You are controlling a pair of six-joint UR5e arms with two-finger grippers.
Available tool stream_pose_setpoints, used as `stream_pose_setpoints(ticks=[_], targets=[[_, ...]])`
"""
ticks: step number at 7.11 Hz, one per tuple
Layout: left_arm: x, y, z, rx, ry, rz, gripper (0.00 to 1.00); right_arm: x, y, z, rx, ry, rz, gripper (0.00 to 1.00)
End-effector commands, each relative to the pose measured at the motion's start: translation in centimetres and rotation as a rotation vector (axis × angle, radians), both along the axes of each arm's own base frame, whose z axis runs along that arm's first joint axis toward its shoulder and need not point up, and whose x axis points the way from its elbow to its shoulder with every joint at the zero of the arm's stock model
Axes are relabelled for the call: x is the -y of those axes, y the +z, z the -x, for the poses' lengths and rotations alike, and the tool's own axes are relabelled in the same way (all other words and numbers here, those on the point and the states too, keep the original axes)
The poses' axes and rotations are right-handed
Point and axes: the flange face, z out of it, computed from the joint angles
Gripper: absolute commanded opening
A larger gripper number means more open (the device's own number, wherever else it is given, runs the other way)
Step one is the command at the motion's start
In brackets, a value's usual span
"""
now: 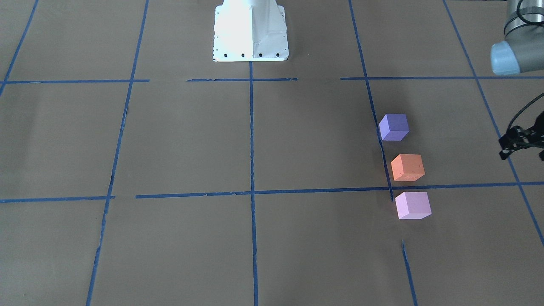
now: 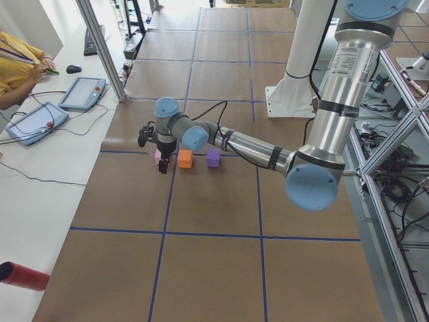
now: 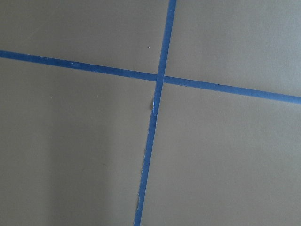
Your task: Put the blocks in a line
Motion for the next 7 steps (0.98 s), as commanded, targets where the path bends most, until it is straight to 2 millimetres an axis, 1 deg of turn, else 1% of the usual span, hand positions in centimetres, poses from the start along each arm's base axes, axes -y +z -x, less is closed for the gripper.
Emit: stream_pose_setpoints(ticks=[1,2,3,4,5,6,7], targets=[[-4.2,5.8,6.6,0.044,0.012,0.016,0.99,0.0,0.0,0.0,0.000,0.000,0.000,1.00],[-4.5,5.5,6.6,0.046,0.015,0.000,1.00,0.0,0.0,0.0,0.000,0.000,0.000,1.00],[-4.3,5.1,6.4,0.053,0.016,-0.009,1.00,0.0,0.0,0.0,0.000,0.000,0.000,1.00],[-4.6,5.3,6.5,0.045,0.021,-0.009,0.99,0.0,0.0,0.0,0.000,0.000,0.000,1.00],[-4.9,5.7,7.8,0.007,0.050,-0.026,0.99,0.0,0.0,0.0,0.000,0.000,0.000,1.00],[-6.1,5.7,9.5,-0.091,0.110,-0.062,1.00,0.0,0.0,0.0,0.000,0.000,0.000,1.00],[-6.2,5.9,9.5,-0.094,0.117,-0.069,1.00,0.0,0.0,-0.1,0.000,0.002,0.000,1.00]])
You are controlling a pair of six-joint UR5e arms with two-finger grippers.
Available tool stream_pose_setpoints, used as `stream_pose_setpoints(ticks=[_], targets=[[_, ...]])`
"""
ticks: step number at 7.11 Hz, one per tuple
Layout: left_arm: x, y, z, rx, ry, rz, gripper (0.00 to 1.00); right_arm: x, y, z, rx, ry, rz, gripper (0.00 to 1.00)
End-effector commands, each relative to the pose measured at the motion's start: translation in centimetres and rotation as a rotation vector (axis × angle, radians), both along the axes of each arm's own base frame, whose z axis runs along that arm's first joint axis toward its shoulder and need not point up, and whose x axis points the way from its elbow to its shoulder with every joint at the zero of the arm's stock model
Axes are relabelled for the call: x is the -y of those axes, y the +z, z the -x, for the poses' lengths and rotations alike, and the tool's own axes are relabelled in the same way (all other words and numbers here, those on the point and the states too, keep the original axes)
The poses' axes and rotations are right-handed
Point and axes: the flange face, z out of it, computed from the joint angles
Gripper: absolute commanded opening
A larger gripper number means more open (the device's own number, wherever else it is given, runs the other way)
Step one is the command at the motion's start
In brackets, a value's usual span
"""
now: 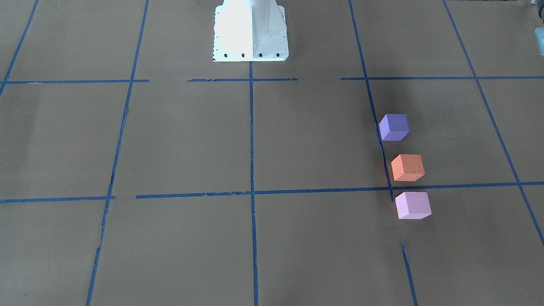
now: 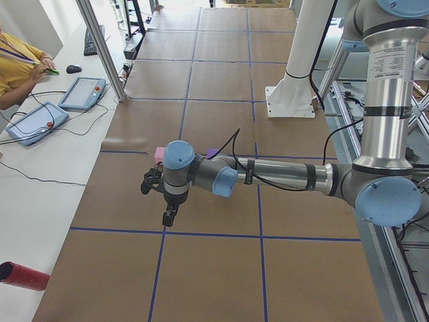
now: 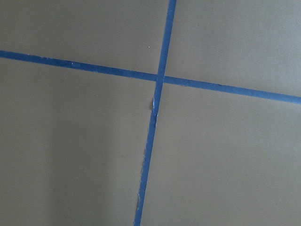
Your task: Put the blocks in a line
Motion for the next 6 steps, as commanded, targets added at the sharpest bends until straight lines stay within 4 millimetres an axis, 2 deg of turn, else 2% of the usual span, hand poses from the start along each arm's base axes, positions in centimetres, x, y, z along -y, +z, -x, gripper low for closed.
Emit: stream_pose_setpoints(ticks=[1,6], targets=[[-0.46,0.14,0.65,-0.040,0.030,-0.022,1.00,0.00,0.00,0.01,0.000,0.000,0.000,1.00],[-0.27,0.09,0.62,-0.043,0.025,-0.015,1.00,0.00,0.00,0.01,0.000,0.000,0.000,1.00]])
